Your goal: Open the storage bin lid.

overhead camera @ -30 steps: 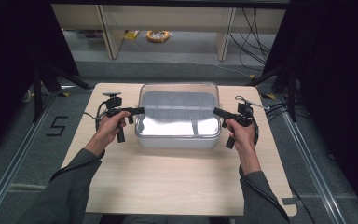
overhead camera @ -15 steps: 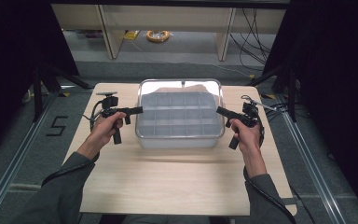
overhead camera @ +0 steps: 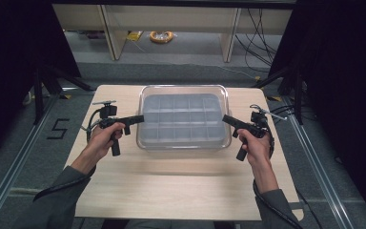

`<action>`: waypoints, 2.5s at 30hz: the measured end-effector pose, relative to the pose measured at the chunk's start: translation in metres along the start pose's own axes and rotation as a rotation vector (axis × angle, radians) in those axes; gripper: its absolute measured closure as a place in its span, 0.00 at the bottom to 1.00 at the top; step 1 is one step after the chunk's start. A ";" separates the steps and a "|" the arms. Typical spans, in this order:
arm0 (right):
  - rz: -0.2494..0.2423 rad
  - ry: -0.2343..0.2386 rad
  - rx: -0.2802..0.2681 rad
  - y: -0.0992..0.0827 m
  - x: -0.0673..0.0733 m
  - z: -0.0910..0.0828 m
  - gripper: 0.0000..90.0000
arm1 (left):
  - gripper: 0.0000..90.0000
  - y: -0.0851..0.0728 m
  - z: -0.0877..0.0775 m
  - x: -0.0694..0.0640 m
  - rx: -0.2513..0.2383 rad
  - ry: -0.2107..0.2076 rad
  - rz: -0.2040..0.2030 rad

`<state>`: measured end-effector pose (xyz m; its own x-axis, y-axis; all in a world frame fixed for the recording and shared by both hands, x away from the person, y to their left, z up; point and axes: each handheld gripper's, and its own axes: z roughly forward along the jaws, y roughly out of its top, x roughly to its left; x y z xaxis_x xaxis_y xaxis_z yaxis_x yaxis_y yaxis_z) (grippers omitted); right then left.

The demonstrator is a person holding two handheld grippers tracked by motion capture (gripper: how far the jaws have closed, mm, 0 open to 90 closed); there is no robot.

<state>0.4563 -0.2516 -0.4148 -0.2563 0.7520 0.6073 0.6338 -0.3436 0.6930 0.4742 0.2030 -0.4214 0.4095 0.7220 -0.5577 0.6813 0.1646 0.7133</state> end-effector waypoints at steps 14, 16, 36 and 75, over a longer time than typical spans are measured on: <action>0.004 0.030 0.015 -0.025 0.006 -0.019 0.72 | 0.67 -0.027 -0.026 -0.005 0.006 -0.034 -0.001; -0.001 0.041 0.022 -0.029 0.006 -0.021 0.72 | 0.67 -0.033 -0.029 -0.005 0.012 -0.035 0.008; -0.029 0.044 0.024 -0.074 0.004 -0.055 0.72 | 0.66 -0.080 -0.051 -0.015 0.038 -0.070 0.038; -0.015 0.050 0.078 -0.140 0.003 -0.090 0.70 | 0.64 -0.149 -0.072 -0.020 0.134 -0.081 0.037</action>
<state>0.3010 -0.2515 -0.4752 -0.3007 0.7273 0.6170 0.6841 -0.2862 0.6708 0.3207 0.2125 -0.4857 0.4797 0.6688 -0.5680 0.7373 0.0437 0.6742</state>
